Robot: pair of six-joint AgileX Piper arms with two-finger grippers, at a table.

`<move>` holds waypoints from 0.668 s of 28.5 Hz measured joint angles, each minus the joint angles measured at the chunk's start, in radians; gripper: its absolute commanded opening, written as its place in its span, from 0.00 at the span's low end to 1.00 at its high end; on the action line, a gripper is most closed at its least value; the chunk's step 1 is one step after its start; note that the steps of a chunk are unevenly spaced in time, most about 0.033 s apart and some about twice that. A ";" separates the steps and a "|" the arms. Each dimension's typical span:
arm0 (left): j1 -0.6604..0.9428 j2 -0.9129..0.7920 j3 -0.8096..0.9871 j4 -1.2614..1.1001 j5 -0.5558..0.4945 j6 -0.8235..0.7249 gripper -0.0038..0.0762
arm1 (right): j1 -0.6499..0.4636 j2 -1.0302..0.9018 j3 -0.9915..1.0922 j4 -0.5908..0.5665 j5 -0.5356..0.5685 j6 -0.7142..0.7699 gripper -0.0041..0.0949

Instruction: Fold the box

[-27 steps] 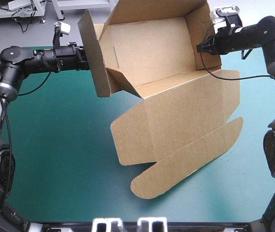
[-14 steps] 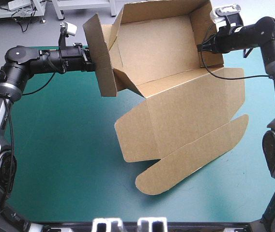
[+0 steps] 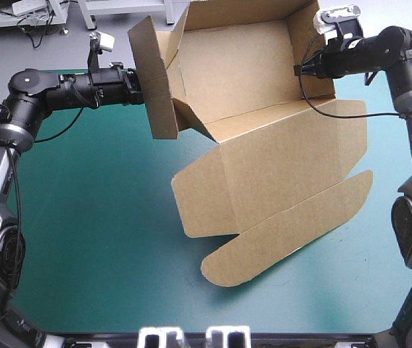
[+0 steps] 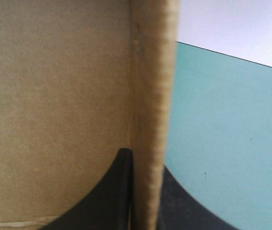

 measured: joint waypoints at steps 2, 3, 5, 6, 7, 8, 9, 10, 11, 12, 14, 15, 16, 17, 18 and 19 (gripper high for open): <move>0.000 0.000 0.000 0.002 -0.001 0.000 0.25 | 0.001 0.000 0.000 -0.002 -0.001 0.001 0.02; 0.000 0.000 0.000 0.006 -0.001 0.000 0.25 | 0.002 0.000 0.000 -0.003 -0.001 0.002 0.02; 0.000 0.000 0.000 0.016 -0.002 0.002 0.25 | 0.002 0.000 0.000 -0.009 -0.001 0.004 0.02; 0.000 0.000 0.000 0.021 -0.002 0.001 0.25 | 0.003 0.000 0.000 -0.016 -0.002 0.010 0.02; 0.000 0.000 0.000 0.029 -0.002 -0.002 0.25 | 0.004 0.000 0.000 -0.028 -0.006 0.019 0.02; 0.000 0.000 0.000 0.038 -0.002 -0.009 0.25 | 0.004 0.000 0.000 -0.038 -0.010 0.025 0.02; 0.000 0.000 0.000 0.044 -0.002 -0.013 0.25 | 0.004 0.000 0.000 -0.047 -0.013 0.030 0.02; 0.000 0.000 0.000 0.049 -0.002 -0.019 0.25 | 0.004 0.000 0.000 -0.053 -0.013 0.032 0.02; 0.000 0.000 0.000 0.053 -0.002 -0.027 0.25 | 0.004 0.000 0.000 -0.058 -0.013 0.035 0.02; 0.000 0.000 0.000 0.054 0.002 -0.030 0.25 | 0.004 0.000 0.000 -0.066 -0.017 0.038 0.02; -0.003 -0.001 0.000 0.045 0.025 -0.036 0.25 | 0.004 0.001 0.000 -0.083 -0.025 0.049 0.02; -0.005 -0.002 0.000 0.040 0.033 -0.037 0.25 | 0.004 0.002 0.002 -0.094 -0.032 0.054 0.02; -0.008 -0.003 -0.001 0.037 0.042 -0.037 0.25 | 0.004 0.003 0.003 -0.103 -0.036 0.056 0.02; -0.011 -0.003 -0.001 0.032 0.048 -0.037 0.25 | 0.004 0.005 0.005 -0.109 -0.038 0.057 0.02; -0.010 -0.003 -0.001 0.029 0.051 -0.037 0.25 | 0.004 0.005 0.006 -0.111 -0.038 0.057 0.02; -0.011 -0.003 -0.001 0.026 0.051 -0.037 0.25 | 0.005 0.006 0.007 -0.112 -0.037 0.056 0.02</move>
